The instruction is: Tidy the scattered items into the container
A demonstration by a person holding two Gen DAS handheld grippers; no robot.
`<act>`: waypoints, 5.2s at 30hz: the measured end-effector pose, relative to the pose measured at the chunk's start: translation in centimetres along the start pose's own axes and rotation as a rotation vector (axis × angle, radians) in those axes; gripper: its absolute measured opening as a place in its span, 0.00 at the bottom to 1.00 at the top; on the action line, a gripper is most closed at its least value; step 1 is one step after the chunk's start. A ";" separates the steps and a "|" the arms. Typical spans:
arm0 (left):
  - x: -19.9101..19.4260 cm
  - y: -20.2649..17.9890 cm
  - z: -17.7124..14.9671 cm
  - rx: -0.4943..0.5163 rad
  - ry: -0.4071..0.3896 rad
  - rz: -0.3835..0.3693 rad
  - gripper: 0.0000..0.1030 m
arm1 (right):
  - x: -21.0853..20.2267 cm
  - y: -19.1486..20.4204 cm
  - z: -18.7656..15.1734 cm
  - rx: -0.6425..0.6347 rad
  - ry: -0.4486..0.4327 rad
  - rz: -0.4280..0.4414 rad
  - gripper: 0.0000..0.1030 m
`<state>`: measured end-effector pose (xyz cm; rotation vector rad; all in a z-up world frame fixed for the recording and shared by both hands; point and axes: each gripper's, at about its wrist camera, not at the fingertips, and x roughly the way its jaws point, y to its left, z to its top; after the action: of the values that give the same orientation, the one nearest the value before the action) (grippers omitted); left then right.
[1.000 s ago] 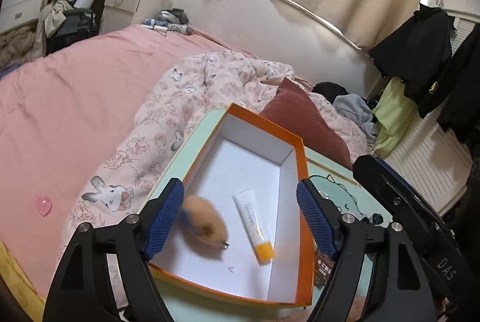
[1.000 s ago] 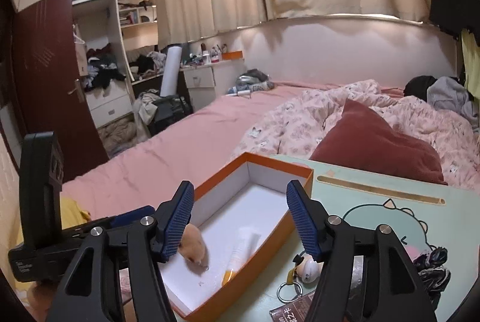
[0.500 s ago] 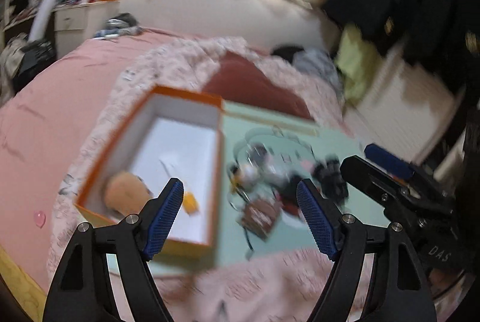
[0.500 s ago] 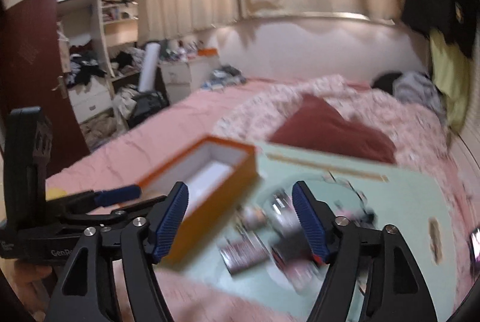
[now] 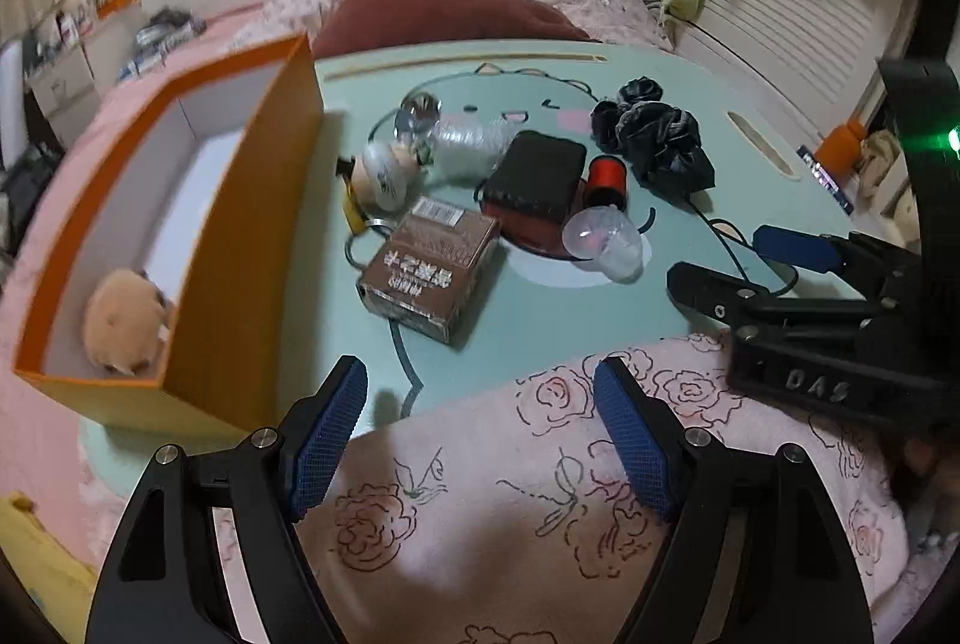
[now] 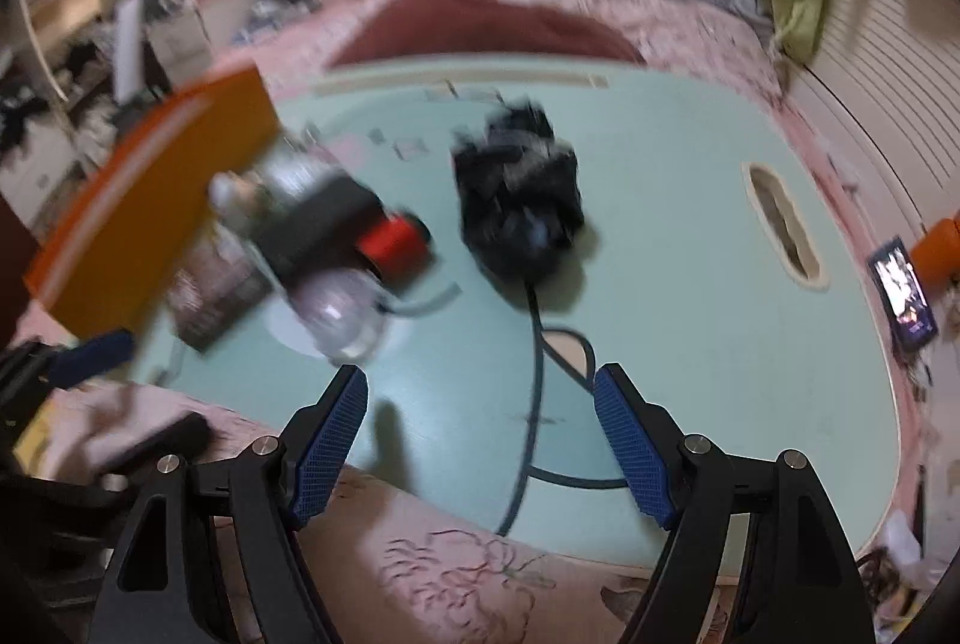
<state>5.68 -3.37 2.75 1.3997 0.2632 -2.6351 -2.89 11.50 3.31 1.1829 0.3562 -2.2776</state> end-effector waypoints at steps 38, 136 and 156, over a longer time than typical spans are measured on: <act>3.1 0.3 3.7 0.056 -0.024 0.015 0.50 | 0.5 0.3 -0.3 -0.036 -0.006 0.049 0.92; -1.6 0.9 2.5 0.006 -0.066 -0.028 0.78 | -1.1 -0.4 2.1 -0.011 -0.100 0.145 0.74; 2.2 1.9 0.5 -0.035 -0.020 0.080 0.95 | 2.2 0.4 1.0 -0.095 -0.013 0.031 0.99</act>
<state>4.46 -5.45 1.05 1.3437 0.2449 -2.5658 -4.38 9.95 2.13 1.1172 0.4337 -2.2154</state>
